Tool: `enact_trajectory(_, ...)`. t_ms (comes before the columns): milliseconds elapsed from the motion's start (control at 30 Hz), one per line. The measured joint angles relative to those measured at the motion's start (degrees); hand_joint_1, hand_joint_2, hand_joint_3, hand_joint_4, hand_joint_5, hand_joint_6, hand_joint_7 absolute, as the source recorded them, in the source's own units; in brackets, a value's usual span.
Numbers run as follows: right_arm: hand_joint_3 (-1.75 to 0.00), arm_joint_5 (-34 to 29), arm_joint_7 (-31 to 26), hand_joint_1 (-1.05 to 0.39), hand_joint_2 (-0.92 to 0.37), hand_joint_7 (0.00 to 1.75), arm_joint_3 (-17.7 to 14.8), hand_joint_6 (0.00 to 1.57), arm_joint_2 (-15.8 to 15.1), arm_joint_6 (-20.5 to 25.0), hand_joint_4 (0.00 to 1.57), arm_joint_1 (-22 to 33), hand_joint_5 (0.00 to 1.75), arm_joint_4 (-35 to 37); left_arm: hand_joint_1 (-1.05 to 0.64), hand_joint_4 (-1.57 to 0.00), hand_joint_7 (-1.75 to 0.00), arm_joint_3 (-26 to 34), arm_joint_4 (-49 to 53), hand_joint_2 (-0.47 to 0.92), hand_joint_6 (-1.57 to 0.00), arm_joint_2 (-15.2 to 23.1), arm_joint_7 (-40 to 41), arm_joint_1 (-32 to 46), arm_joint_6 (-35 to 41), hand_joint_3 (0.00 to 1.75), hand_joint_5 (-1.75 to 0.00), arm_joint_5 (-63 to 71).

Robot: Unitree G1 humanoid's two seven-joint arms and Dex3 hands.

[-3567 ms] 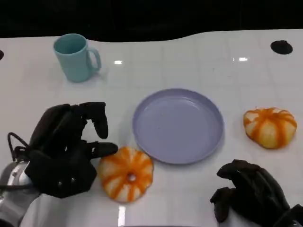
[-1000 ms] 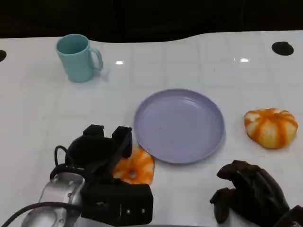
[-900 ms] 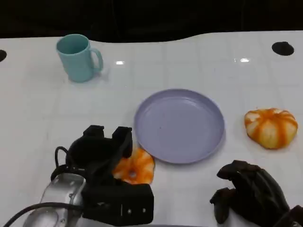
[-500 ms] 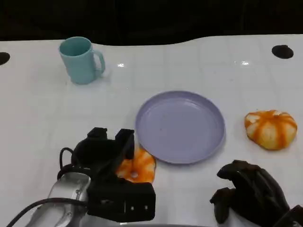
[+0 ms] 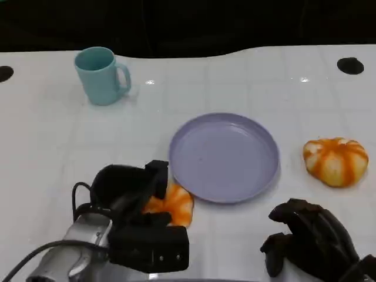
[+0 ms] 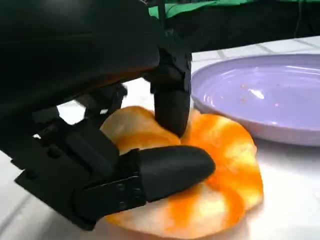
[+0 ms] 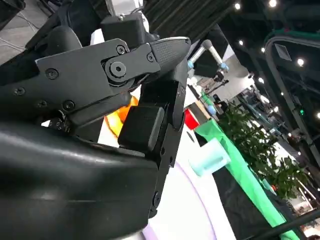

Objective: Grasp the bread from the table and place it into the plate.

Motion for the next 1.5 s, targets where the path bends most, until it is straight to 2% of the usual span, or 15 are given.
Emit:
enact_trajectory(33,-0.02,0.0,0.0,-0.73,-0.92,0.35,0.0,1.57,0.0,0.0,1.53,0.0,0.78,0.0,-1.05,-1.57,-1.03,-0.2,1.2,0.3,-1.52,0.0,0.7,-0.6,-0.8,1.61,-1.43,-0.1)
enact_trajectory(67,-0.02,0.0,-0.1,-0.73,-0.92,0.35,0.0,1.57,0.0,0.0,1.53,0.1,0.78,-0.1,-1.05,-1.57,-1.06,-0.5,2.3,0.33,-1.54,0.0,1.3,-1.4,-1.5,1.62,-1.46,-0.1)
enact_trajectory(133,-0.02,0.0,-0.1,-0.72,-0.92,0.35,0.0,1.57,0.0,0.0,1.53,0.1,0.77,-0.3,-1.05,-1.57,-1.23,-0.8,4.3,0.4,-1.56,0.0,2.6,-2.8,-2.8,1.65,-1.6,-0.2)
enact_trajectory(267,-0.02,0.0,-0.2,-0.73,-0.92,0.36,0.0,1.57,0.0,0.0,1.53,0.1,0.77,-0.6,-1.05,-1.57,-1.31,-1.5,9.9,0.52,-1.57,-0.4,8.4,-4.4,-5.9,1.66,-1.73,-0.3)
enact_trajectory(400,-0.02,0.0,-0.3,-0.73,-0.91,0.36,0.0,1.57,0.0,0.3,1.53,0.3,0.78,-0.9,-1.05,-1.57,-1.42,-2.5,14.0,0.57,-1.57,-1.2,13.7,-5.4,-7.3,1.69,-1.75,-0.4)
enact_trajectory(633,-0.02,0.0,-0.4,-0.73,-0.92,0.35,0.0,1.57,0.0,0.3,1.53,0.3,0.77,-1.0,-1.05,-1.57,-1.73,-3.4,21.8,0.67,-1.57,-1.9,24.3,-6.4,-12.7,1.74,-1.75,-0.6)
enact_trajectory(733,-0.02,-0.1,-0.4,-0.73,-0.92,0.36,0.0,1.57,0.0,0.2,1.53,0.3,0.78,-1.0,-1.05,-1.57,-1.74,-3.2,24.8,0.66,-1.57,-2.1,27.7,-6.6,-16.1,1.74,-1.75,-2.1)
enact_trajectory(1033,-0.02,0.0,-0.4,-0.72,-0.92,0.34,0.0,1.57,0.0,0.7,1.53,0.3,0.78,-1.0,-1.05,-1.57,-1.75,-2.0,28.8,0.78,-1.57,-2.1,35.4,-6.3,-22.2,1.73,-1.75,-3.6)
enact_trajectory(1200,-0.02,0.0,-0.2,-0.73,-0.92,0.34,0.0,1.57,0.0,0.6,1.52,0.3,0.78,-0.9,-1.05,-1.57,-1.75,0.6,28.7,0.91,-1.57,-1.7,35.7,-5.1,-26.9,1.55,-1.75,-6.8)
enact_trajectory(1500,-0.02,0.0,-0.1,-0.73,-0.92,0.34,-0.1,1.57,0.0,0.6,1.52,0.3,0.78,-0.8,-1.05,-1.57,-1.75,5.4,26.1,0.92,-1.57,-0.3,34.3,-3.3,-33.5,1.45,-1.75,-11.6)
